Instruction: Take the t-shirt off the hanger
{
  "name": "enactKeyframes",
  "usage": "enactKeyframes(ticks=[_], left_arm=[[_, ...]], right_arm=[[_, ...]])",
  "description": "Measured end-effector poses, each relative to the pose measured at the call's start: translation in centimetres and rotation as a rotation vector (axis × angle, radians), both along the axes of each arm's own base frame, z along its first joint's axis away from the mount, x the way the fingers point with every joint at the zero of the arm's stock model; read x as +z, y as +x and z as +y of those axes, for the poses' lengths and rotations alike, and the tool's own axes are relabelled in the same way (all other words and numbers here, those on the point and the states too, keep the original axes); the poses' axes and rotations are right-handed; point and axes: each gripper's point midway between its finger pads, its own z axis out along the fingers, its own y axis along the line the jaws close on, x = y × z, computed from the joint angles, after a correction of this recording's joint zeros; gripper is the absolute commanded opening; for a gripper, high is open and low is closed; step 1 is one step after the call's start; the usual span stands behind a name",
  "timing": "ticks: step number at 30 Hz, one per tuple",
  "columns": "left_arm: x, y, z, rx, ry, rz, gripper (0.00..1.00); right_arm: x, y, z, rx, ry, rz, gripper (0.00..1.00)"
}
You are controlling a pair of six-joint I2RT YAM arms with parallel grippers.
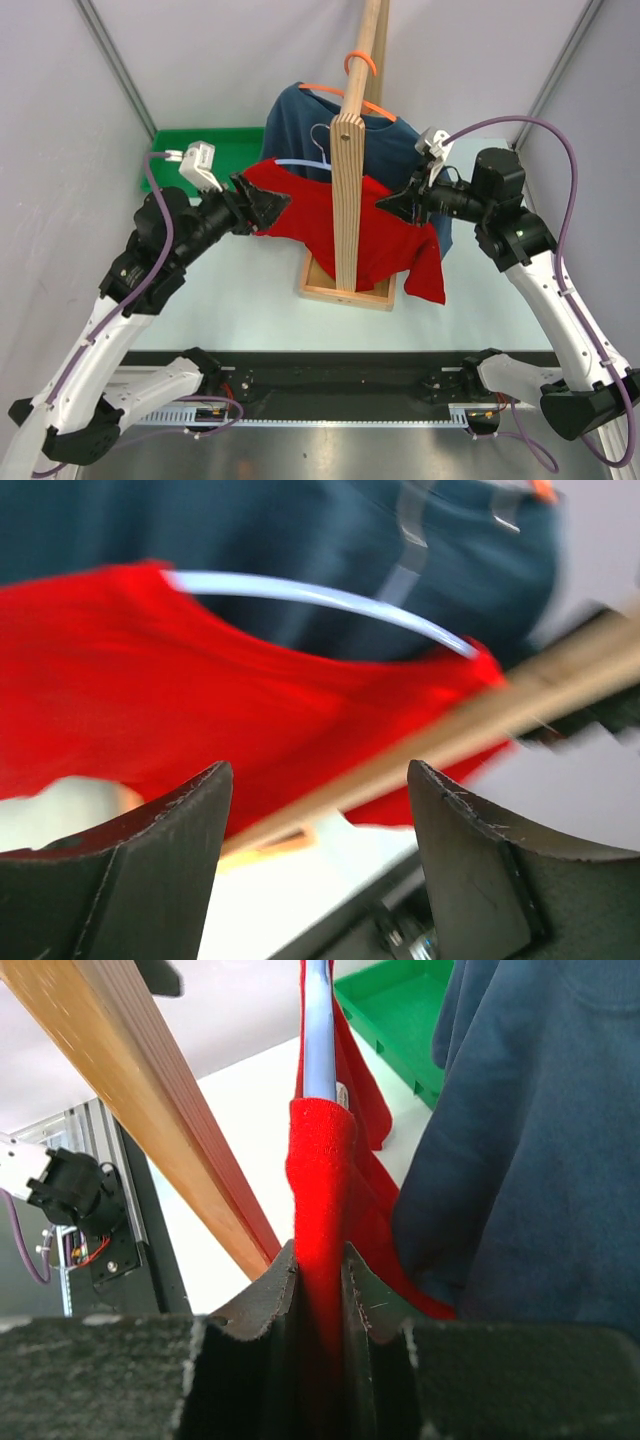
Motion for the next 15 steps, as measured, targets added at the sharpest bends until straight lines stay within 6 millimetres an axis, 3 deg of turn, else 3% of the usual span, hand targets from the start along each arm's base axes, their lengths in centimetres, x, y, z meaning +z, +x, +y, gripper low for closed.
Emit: enactKeyframes(ticks=[4,9,15], left_arm=[[0.1,2.3,1.2,0.120,0.046,0.029,0.82],[0.0,3.3,0.1,0.070,0.089,0.003,0.84],[3.2,3.5,-0.6,-0.011,0.037,-0.112,0.79]], right_arm=[[0.4,-0.1,0.2,0.005,0.017,-0.008,0.00],[0.0,-0.6,0.4,0.017,0.024,0.003,0.00],[-0.8,-1.3,0.7,0.037,0.022,0.027,0.00]])
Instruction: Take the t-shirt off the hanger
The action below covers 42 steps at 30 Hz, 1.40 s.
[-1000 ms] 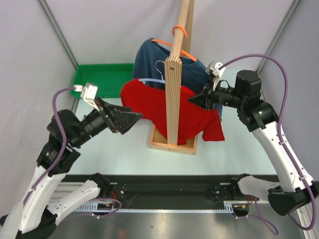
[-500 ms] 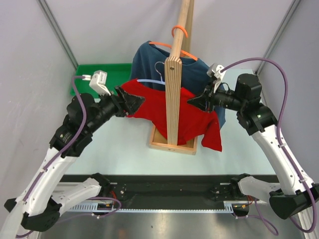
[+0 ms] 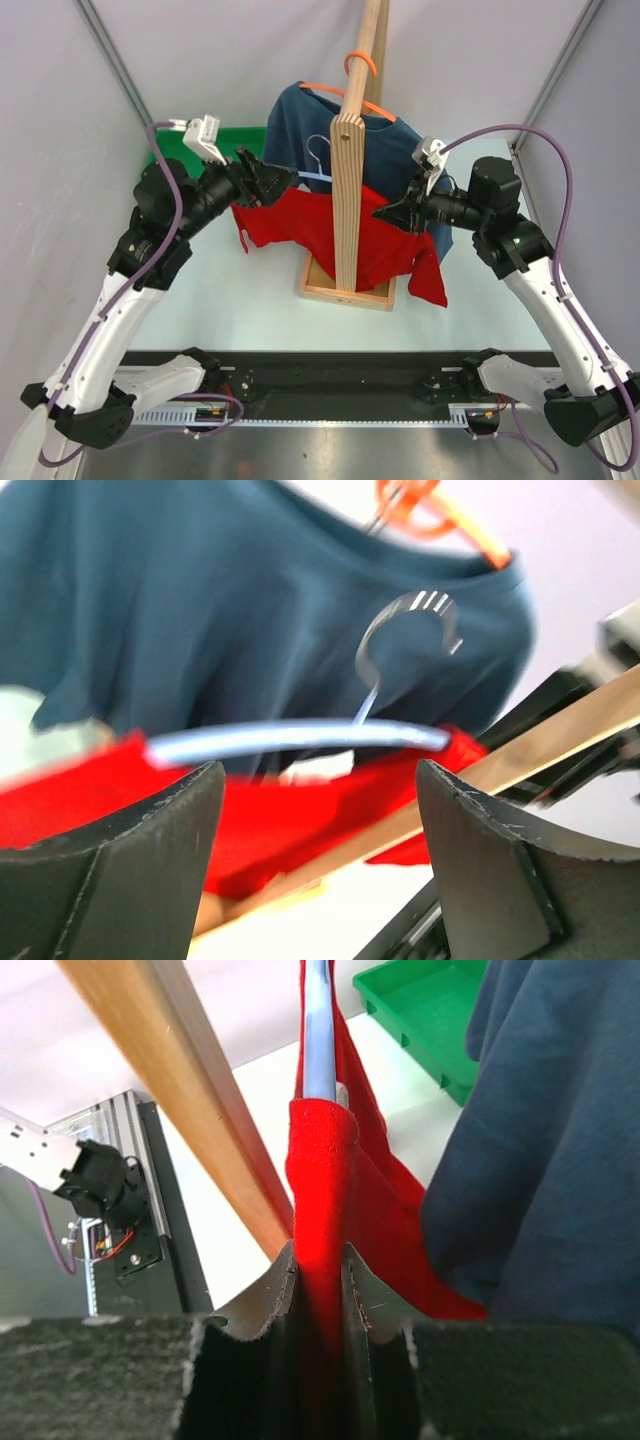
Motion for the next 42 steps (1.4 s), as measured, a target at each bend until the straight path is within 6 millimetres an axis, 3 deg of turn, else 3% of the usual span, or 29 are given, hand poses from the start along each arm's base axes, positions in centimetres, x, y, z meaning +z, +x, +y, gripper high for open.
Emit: enactKeyframes(ticks=[6,12,14,16,17,20,22,24,25,26,28,29,33,38,42], left_arm=[[2.0,1.7,-3.0,-0.141,-0.032,-0.048,0.71],[-0.4,3.0,-6.2,-0.280,-0.026,0.011,0.59],[-0.8,3.1,-6.7,-0.307,-0.031,0.028,0.45],[-0.8,3.1,-7.1,-0.325,-0.040,0.030,0.19],[-0.6,3.0,-7.2,-0.331,-0.047,0.028,0.11],[-0.1,2.8,-7.5,-0.343,-0.065,0.018,0.00],[0.1,2.7,-7.6,-0.339,-0.076,0.020,0.00],[0.4,2.7,-7.6,-0.316,-0.082,0.017,0.00],[0.4,2.8,-7.5,-0.296,-0.084,0.018,0.01],[0.5,2.8,-7.3,-0.276,-0.085,0.020,0.00],[0.5,2.8,-7.0,-0.230,-0.084,0.026,0.00],[0.4,2.7,-6.8,-0.209,-0.081,0.028,0.00],[-0.5,2.4,-5.6,-0.111,-0.059,0.060,0.00],[-0.6,2.9,-3.8,-0.001,-0.054,0.059,0.00],[-0.8,3.1,-3.5,0.015,-0.044,0.062,0.00]], right_arm=[[-0.1,-0.4,0.2,0.013,0.002,0.007,0.00],[-0.1,-0.6,0.4,0.020,0.005,0.014,0.00],[-0.1,-0.6,0.4,0.021,0.005,0.013,0.00],[-0.1,-0.7,0.4,0.022,0.005,0.013,0.00],[-0.1,-0.7,0.5,0.022,0.005,0.012,0.00],[0.1,-0.8,0.6,0.020,0.011,0.016,0.00],[0.1,-0.9,0.7,0.011,0.012,0.017,0.00],[0.2,-0.9,0.8,0.000,0.013,0.022,0.12],[0.2,-1.0,0.9,-0.007,0.015,0.027,0.25],[0.2,-1.0,1.0,-0.019,0.015,0.030,0.46],[0.3,-1.1,1.3,-0.045,0.018,0.057,0.64],[0.5,-1.1,1.4,-0.068,0.021,0.064,0.79],[1.3,-1.6,0.7,-0.155,0.047,0.095,0.88],[2.4,-4.0,-2.4,-0.263,0.092,0.098,0.97],[1.8,-5.6,-4.7,-0.322,0.078,0.094,0.98]])
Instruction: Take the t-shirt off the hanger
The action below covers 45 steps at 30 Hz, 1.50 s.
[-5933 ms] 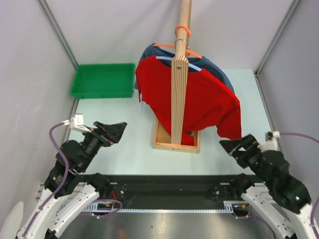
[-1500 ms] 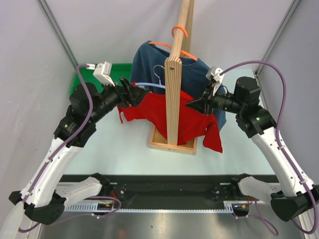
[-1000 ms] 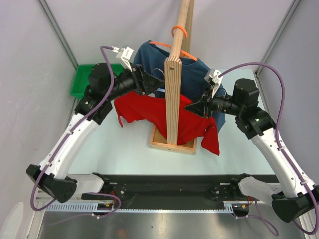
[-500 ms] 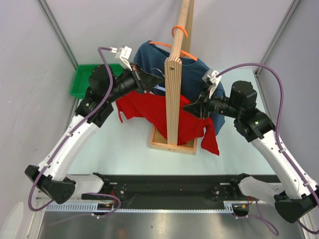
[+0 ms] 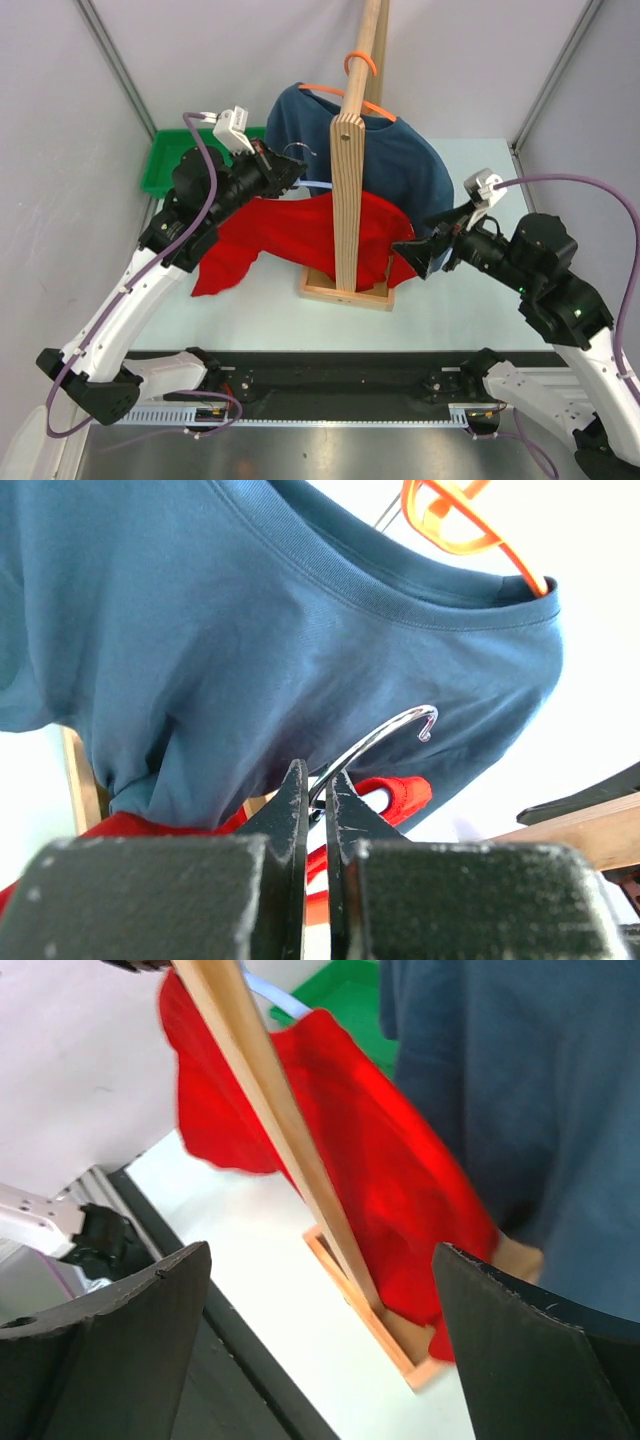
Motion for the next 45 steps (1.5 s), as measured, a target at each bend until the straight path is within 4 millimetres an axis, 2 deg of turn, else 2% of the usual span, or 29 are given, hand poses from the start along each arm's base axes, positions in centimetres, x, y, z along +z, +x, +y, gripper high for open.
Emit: enactKeyframes(ticks=[3,7,9,14,19,21,22,23,29,30,31,41,45], left_arm=[[-0.4,-0.1,0.0,-0.001,0.010,0.010,0.00],[-0.4,-0.3,0.1,-0.008,0.012,0.013,0.00],[-0.2,-0.6,0.1,-0.014,0.008,0.009,0.00],[0.3,-1.3,-0.1,-0.048,-0.001,0.000,0.00],[0.4,-1.9,-0.5,-0.084,-0.007,0.001,0.00],[0.4,-2.0,-0.7,-0.095,-0.012,0.002,0.00],[0.5,-2.1,-0.7,-0.099,-0.013,0.002,0.00],[0.5,-2.1,-0.7,-0.102,-0.015,0.001,0.00],[0.9,-2.1,-0.9,-0.110,-0.024,-0.012,0.01],[1.0,-2.1,-0.8,-0.107,-0.025,-0.016,0.00],[1.1,-2.0,-0.8,-0.106,-0.027,-0.018,0.00],[0.6,-1.3,-0.7,-0.069,-0.051,-0.015,0.00],[-0.2,-0.7,-0.3,-0.023,-0.087,0.000,0.00]], right_arm=[[-0.8,-0.2,-1.0,-0.039,-0.025,0.010,0.98],[-3.3,0.7,-1.2,-0.076,-0.081,0.062,0.94],[-3.9,1.3,-1.2,-0.089,-0.101,0.075,0.91],[-6.1,2.8,-1.0,-0.126,-0.142,0.112,0.77],[-9.0,3.6,-1.1,-0.155,-0.172,0.144,0.58],[-9.7,3.7,-1.2,-0.165,-0.171,0.149,0.53],[-9.9,3.8,-1.2,-0.170,-0.167,0.148,0.46],[-10.1,3.8,-1.2,-0.174,-0.163,0.148,0.43],[-9.8,4.1,-1.5,-0.198,-0.131,0.131,0.18],[-9.8,4.2,-1.6,-0.207,-0.127,0.131,0.05],[-9.7,4.2,-1.7,-0.212,-0.127,0.129,0.00],[-9.0,5.1,-2.6,-0.323,-0.045,0.151,0.00],[-7.6,5.0,-3.6,-0.398,0.002,0.186,0.00]])
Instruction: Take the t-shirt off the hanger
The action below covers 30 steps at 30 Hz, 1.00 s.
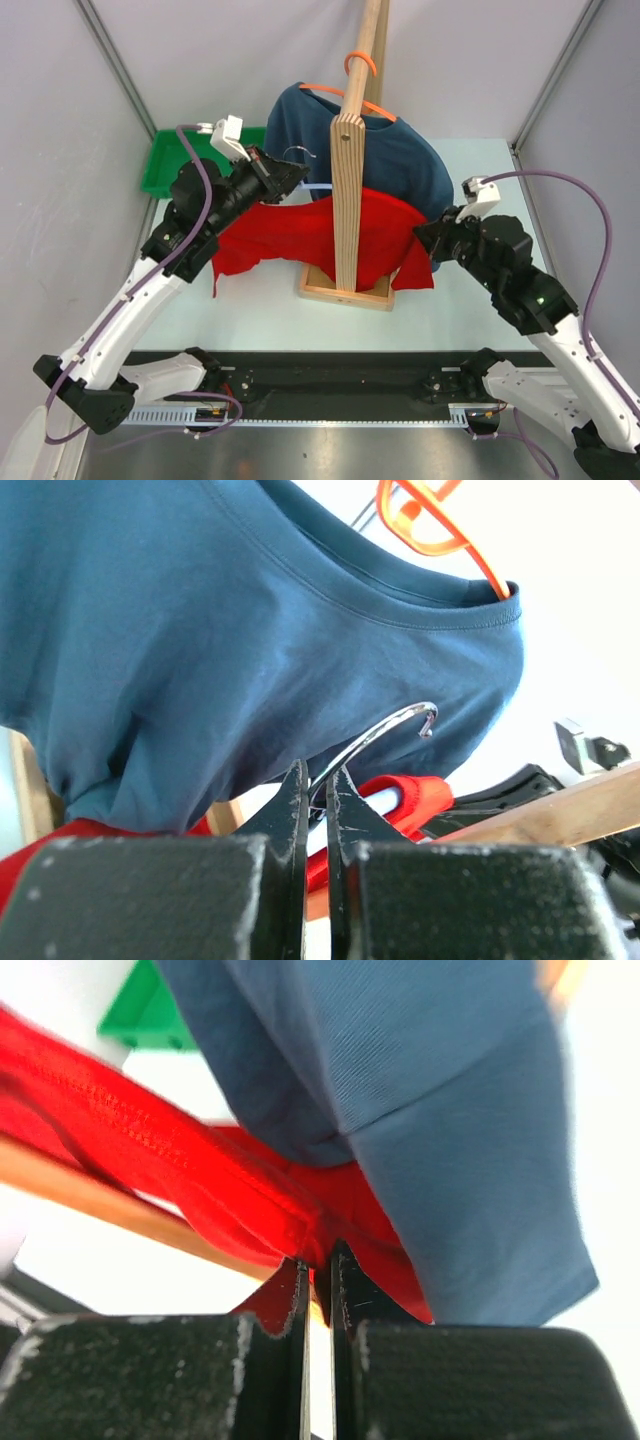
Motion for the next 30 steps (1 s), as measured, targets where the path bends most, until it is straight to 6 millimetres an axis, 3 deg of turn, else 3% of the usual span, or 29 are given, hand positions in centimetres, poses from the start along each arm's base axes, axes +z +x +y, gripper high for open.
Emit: enactKeyframes(ticks=[3,9,30], left_arm=[[-0.4,-0.1,0.1,0.011,-0.043,0.013,0.00],[-2.7,0.5,0.7,0.052,-0.054,0.059,0.00],[-0.5,-2.4,0.5,-0.048,-0.117,0.035,0.00]], right_arm=[[1.4,-0.3,-1.1,-0.068,0.043,0.006,0.00],[5.1,-2.0,-5.3,-0.248,0.150,-0.040,0.00],[1.4,-4.9,-12.9,-0.650,0.190,0.093,0.00]])
